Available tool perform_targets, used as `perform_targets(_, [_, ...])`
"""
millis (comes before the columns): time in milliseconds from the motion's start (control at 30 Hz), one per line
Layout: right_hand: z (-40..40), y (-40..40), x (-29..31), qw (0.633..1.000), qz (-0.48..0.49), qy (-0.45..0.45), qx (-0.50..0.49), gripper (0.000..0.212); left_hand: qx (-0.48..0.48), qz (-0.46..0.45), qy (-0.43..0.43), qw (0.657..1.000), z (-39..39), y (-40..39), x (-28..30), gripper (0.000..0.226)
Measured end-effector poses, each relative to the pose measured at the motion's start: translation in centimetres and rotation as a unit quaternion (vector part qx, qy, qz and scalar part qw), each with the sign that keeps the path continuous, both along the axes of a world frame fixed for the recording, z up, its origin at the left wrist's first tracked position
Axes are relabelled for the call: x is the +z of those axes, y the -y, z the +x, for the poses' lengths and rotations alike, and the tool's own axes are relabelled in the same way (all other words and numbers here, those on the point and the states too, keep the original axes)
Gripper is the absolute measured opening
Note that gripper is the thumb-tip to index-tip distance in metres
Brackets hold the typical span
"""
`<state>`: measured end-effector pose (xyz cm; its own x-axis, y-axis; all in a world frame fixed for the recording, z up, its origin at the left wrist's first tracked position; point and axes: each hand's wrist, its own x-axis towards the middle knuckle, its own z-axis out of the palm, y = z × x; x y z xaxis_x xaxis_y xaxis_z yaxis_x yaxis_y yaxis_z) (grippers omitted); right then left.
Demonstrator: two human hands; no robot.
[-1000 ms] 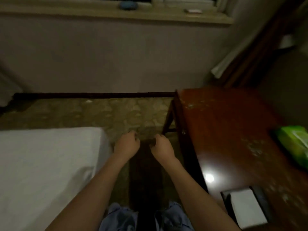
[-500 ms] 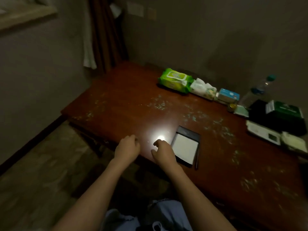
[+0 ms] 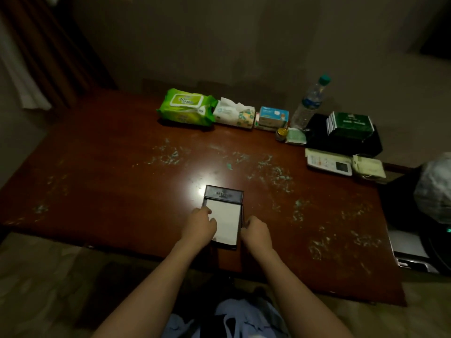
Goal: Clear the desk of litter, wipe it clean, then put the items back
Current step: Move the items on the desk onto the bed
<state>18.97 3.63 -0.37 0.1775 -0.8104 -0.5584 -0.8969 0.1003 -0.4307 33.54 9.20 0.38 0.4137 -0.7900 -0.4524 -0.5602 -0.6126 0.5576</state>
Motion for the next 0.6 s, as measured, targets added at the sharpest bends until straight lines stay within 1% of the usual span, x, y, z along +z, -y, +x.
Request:
perform_targets(100, [-0.4,1.6,-1.3,0.999,0.019,-0.028,0.005,0.008,-0.013,0.007,0.008,1.000,-1.0,1.9,-0.9,0.038])
perform_targets(233, [0.0,2.5,-2.3,0.999,0.038,-0.033,0.021,0.010,-0.016,0.023,-0.002,1.000,-1.2,2.9,-2.0,0.035])
perform_targets(300, [0.3,2.9,-2.6,0.998,0.050,-0.033,0.026,0.017,-0.009,0.033,-0.006,0.999,-1.2,3.2,-2.4,0.034])
perform_targets(400, [0.5,3.5,-2.6,0.997,0.065,-0.042,0.002,0.028,0.007,0.045,-0.007,0.999,-0.9,3.7,-2.8,0.033])
perform_targets(500, [0.4,3.9,-2.8,0.997,0.066,-0.042,-0.028,0.023,0.011,0.057,-0.010,0.998,-0.8,4.0,-2.8,0.032])
perform_targets(600, [0.3,4.1,-2.8,0.996,0.069,-0.050,-0.023,0.016,0.010,0.057,-0.015,0.998,-0.9,4.4,-2.7,0.032])
